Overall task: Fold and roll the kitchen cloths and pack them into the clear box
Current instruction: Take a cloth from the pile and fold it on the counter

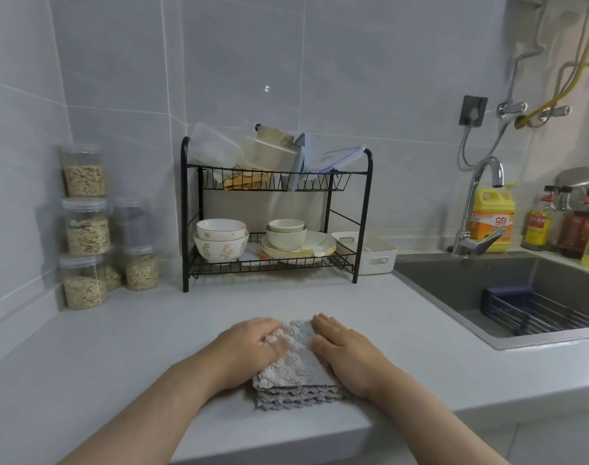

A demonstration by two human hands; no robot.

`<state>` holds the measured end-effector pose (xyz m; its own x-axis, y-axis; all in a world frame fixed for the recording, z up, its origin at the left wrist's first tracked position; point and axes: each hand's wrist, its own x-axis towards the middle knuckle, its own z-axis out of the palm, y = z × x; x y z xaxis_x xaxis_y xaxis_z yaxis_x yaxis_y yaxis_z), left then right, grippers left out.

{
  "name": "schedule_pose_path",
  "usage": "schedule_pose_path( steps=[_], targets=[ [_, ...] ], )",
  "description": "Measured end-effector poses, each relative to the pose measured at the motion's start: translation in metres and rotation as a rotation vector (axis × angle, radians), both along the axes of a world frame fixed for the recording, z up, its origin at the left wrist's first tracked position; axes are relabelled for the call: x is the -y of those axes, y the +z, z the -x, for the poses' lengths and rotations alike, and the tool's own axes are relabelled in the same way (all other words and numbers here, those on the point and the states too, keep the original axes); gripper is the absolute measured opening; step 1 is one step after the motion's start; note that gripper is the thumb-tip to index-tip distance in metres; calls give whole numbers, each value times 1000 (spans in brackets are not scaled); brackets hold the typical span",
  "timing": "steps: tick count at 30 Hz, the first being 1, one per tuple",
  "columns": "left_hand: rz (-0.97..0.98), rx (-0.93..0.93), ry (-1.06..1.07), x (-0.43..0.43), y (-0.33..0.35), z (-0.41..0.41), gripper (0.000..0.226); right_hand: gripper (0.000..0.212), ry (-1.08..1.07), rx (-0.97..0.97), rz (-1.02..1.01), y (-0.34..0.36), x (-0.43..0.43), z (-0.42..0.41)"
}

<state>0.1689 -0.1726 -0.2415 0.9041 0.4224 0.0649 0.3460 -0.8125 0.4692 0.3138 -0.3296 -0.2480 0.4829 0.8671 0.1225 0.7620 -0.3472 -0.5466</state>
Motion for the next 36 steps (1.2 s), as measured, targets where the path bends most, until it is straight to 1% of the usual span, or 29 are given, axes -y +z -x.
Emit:
schedule_pose_path(
  steps=[1, 2, 4, 5, 7, 8, 10, 11, 12, 13, 14, 16, 17, 18, 19, 20, 22, 24, 26, 28, 29, 30, 32, 33, 36],
  targets=[
    [-23, 46, 46, -3, 3, -5, 66, 47, -32, -136, -110, 0, 2, 0],
    [-67, 35, 66, -5, 8, -11, 60, 44, -76, -271, -216, 0, 3, -1],
    [-73, -62, 55, -2, 19, -24, 60, 40, -153, -432, -388, 0, 5, -5],
    [-64, -127, 38, 1, 25, -30, 57, 38, -188, -470, -455, -1, 5, -8],
    [-84, -238, -15, 6, 39, -42, 36, 30, -238, -504, -537, -3, 4, -14],
    [-86, -278, -28, 8, 45, -45, 32, 26, -245, -511, -557, -3, 4, -16],
    [-54, -349, -2, 12, 55, -47, 33, 21, -236, -566, -602, -2, 6, -13],
    [-4, -347, 25, 12, 57, -46, 34, 22, -225, -618, -629, 0, 6, -12],
    [83, -311, 51, 11, 58, -42, 34, 23, -208, -680, -655, 0, 7, -12],
    [226, -237, 67, 8, 58, -35, 32, 25, -188, -739, -675, 1, 8, -12],
    [422, -123, 67, 3, 54, -25, 31, 31, -182, -795, -680, 3, 8, -12],
    [880, 182, 55, -7, 45, -4, 33, 44, -173, -911, -667, 6, 3, -15],
    [1074, 337, 51, -10, 38, 4, 35, 47, -170, -985, -664, 8, -2, -16],
    [1219, 478, 57, -13, 30, 10, 37, 52, -153, -1040, -643, 10, -10, -14],
    [1318, 587, 69, -16, 22, 13, 40, 56, -123, -1070, -605, 12, -20, -11],
    [1376, 662, 82, -18, 17, 14, 43, 60, -84, -1056, -549, 13, -30, -5],
    [1407, 728, 105, -21, 12, 14, 46, 58, -40, -968, -445, 15, -48, 10],
    [1385, 729, 147, -23, 9, 14, 48, 51, -35, -892, -423, 17, -54, 20],
    [1357, 715, 159, -24, 9, 14, 52, 36, -4, -855, -445, 16, -53, 19],
    [1346, 696, 152, -22, 10, 12, 56, 16, 4, -905, -475, 14, -50, 15],
    [1333, 682, 155, -21, 12, 11, 54, 16, 0, -939, -501, 13, -49, 14],
    [1323, 667, 165, -20, 12, 11, 47, 20, -10, -972, -532, 13, -49, 13],
    [1304, 674, 202, -21, 12, 10, 27, 25, -4, -1003, -583, 13, -49, 12],
    [1289, 699, 227, -22, 12, 10, 22, 27, 0, -1011, -601, 14, -49, 11],
    [1252, 770, 270, -19, 12, 9, 23, 35, 21, -1042, -657, 14, -45, 11]
  ],
)
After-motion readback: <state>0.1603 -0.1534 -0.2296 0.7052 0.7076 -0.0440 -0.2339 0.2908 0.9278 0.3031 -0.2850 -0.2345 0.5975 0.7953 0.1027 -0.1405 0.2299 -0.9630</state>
